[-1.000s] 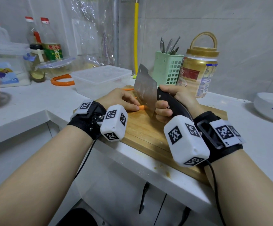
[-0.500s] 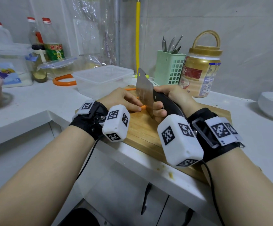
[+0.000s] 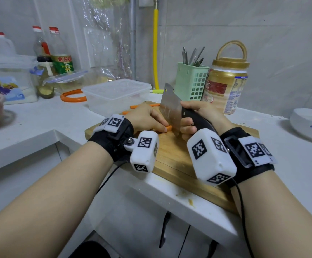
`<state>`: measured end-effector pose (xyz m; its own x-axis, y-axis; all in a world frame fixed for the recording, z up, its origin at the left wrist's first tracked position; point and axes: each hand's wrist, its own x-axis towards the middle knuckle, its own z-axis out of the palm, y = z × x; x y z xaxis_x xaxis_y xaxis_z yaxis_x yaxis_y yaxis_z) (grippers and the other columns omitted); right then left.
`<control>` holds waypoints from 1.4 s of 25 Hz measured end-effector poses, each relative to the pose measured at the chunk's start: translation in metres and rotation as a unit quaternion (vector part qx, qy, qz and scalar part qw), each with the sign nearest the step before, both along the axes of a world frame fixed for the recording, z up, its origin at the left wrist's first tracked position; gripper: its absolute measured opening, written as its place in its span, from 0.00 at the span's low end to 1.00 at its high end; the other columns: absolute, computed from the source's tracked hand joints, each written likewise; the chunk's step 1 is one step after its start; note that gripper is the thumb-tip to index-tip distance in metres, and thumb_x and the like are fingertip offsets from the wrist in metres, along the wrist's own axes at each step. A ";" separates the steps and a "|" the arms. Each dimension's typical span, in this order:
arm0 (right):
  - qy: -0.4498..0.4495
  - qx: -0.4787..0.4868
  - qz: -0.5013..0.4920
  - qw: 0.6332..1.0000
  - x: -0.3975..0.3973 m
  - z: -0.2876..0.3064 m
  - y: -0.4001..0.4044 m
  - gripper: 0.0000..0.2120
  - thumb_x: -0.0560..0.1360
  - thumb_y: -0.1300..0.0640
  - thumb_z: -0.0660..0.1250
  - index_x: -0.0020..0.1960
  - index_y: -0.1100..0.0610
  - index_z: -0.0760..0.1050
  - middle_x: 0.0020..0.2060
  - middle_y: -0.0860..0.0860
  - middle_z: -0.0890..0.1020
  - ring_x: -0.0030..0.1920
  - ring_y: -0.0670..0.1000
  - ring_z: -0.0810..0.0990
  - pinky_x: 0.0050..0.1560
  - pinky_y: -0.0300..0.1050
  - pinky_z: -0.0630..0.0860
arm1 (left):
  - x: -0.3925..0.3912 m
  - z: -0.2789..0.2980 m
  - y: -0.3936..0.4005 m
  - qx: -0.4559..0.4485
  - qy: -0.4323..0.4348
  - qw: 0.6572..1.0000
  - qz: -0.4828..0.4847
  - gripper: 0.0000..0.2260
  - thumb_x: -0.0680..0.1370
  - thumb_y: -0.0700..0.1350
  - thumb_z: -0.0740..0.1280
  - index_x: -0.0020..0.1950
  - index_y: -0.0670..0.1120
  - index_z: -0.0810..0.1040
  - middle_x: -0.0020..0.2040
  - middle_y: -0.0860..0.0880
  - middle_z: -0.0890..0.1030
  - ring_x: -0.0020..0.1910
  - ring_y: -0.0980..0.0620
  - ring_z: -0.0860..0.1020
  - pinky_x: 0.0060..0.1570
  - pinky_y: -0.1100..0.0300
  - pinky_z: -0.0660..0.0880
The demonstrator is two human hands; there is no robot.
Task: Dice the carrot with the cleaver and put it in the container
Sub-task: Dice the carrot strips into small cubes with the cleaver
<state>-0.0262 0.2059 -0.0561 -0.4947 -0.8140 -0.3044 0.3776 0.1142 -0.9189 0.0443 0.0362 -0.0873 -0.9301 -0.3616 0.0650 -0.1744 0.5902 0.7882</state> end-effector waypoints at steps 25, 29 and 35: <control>0.015 -0.029 0.006 0.999 0.009 -0.001 0.010 0.16 0.79 0.49 0.56 0.37 0.57 0.63 0.20 0.50 0.67 0.17 0.48 0.64 0.26 0.37 0.56 | 0.004 -0.003 0.005 0.013 0.022 0.999 -0.028 0.08 0.73 0.40 0.75 0.51 0.43 0.85 0.42 0.55 0.82 0.35 0.71 0.77 0.33 0.80 0.67; 0.018 -0.025 0.006 1.000 0.010 -0.001 0.010 0.16 0.79 0.48 0.56 0.37 0.57 0.63 0.20 0.50 0.67 0.17 0.48 0.64 0.26 0.37 0.57 | 0.003 -0.003 0.004 0.009 0.023 0.999 -0.031 0.07 0.73 0.40 0.75 0.51 0.43 0.85 0.41 0.55 0.82 0.35 0.71 0.77 0.33 0.80 0.67; 0.010 -0.025 0.005 1.000 0.010 0.000 0.010 0.14 0.79 0.49 0.56 0.39 0.56 0.62 0.20 0.50 0.67 0.17 0.48 0.64 0.25 0.35 0.58 | 0.003 -0.005 0.003 0.017 0.030 0.999 -0.033 0.07 0.72 0.39 0.75 0.50 0.41 0.85 0.40 0.55 0.82 0.36 0.69 0.78 0.35 0.79 0.69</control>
<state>-0.0167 0.2160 -0.0561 -0.4917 -0.8330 -0.2536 0.3572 0.0726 -0.9312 0.0470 0.0389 -0.0919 -0.9465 -0.3034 0.1097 -0.0886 0.5715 0.8158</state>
